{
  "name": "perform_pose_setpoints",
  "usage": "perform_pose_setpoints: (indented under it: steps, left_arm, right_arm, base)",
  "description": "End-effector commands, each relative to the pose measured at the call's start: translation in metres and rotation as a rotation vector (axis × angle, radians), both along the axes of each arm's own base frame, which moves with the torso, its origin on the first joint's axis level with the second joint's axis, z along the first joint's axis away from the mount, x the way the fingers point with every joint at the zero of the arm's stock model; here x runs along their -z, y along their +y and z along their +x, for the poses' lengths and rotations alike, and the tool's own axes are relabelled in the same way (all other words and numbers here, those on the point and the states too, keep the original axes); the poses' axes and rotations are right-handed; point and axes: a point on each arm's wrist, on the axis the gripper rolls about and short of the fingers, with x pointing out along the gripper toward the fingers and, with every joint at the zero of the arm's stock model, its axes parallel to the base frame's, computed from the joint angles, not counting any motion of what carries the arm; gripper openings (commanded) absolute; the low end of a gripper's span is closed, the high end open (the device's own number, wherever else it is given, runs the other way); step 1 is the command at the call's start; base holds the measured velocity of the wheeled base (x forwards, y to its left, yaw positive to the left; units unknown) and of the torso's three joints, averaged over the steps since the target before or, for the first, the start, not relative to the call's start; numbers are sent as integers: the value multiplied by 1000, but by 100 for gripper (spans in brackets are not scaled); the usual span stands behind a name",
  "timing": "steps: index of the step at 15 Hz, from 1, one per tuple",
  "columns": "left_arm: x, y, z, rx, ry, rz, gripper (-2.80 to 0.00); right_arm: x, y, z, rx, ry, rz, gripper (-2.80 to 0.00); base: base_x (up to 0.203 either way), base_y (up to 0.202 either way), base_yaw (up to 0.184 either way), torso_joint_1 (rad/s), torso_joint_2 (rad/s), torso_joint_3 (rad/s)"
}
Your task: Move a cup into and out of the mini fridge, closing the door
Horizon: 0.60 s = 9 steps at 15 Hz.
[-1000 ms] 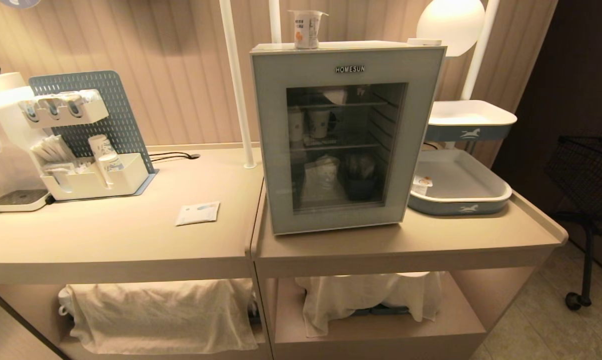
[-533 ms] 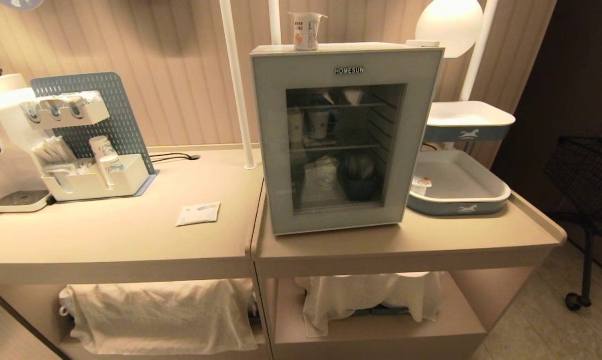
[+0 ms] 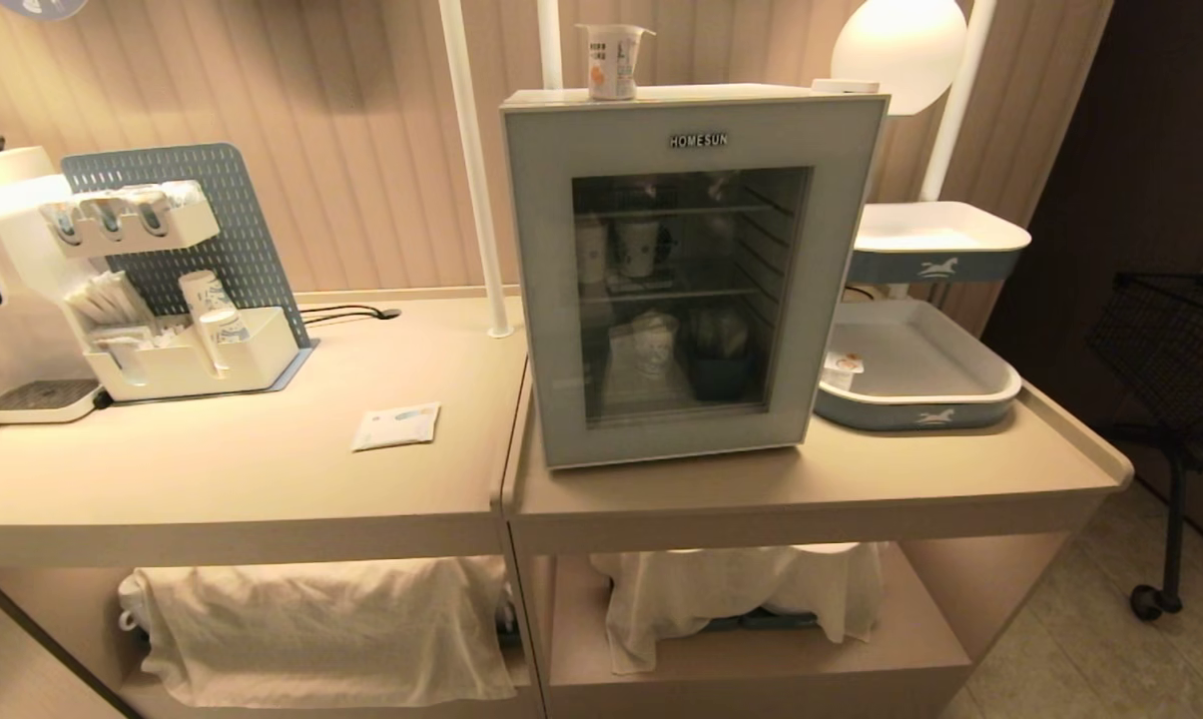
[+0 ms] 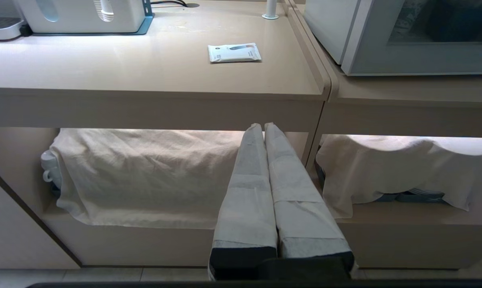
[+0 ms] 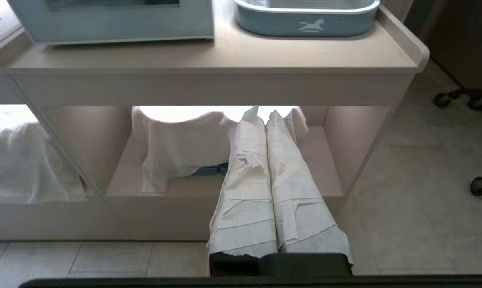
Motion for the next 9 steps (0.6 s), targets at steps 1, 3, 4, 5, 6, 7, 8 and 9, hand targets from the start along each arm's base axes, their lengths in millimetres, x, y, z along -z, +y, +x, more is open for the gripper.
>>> perform_pose_setpoints:
  steps: [1, 3, 4, 5, 6, 7, 8, 9]
  left_arm:
    - [0, 0, 0, 0, 1, 0, -280]
    - [0, 0, 0, -1, 1, 0, -280]
    - [0, 0, 0, 0, 1, 0, -280]
    - [0, 0, 0, -3, 0, 0, -280]
    - [0, 0, 0, 0, 1, 0, -280]
    - [0, 0, 0, -1, 1, 0, -280]
    - [0, 0, 0, -1, 1, 0, -280]
    - [0, 0, 0, -2, 0, 0, -280]
  right_arm:
    - [0, 0, -1, -4, 0, 0, -280]
    - [0, 0, 0, 2, -1, 8, -280]
    - [0, 0, 0, 2, -13, 9, -280]
    - [-1, 0, 0, 2, -22, 10, -280]
    - [-1, 0, 0, 2, -25, 10, -280]
    - [-1, 0, 1, 2, -24, 10, -280]
    - [-1, 0, 1, 1, -24, 8, -280]
    - [0, 0, 1, -3, -24, -1, -280]
  base:
    - [0, 0, 0, 0, 0, 0]
    - [0, 0, 0, 0, 0, 0]
    - [0, 0, 0, 0, 0, 0]
    - [0, 0, 0, 0, 0, 0]
    - [0, 0, 0, 0, 0, 0]
    - [0, 0, 0, 0, 0, 0]
    - [0, 0, 0, 0, 0, 0]
    - [0, 0, 0, 0, 0, 0]
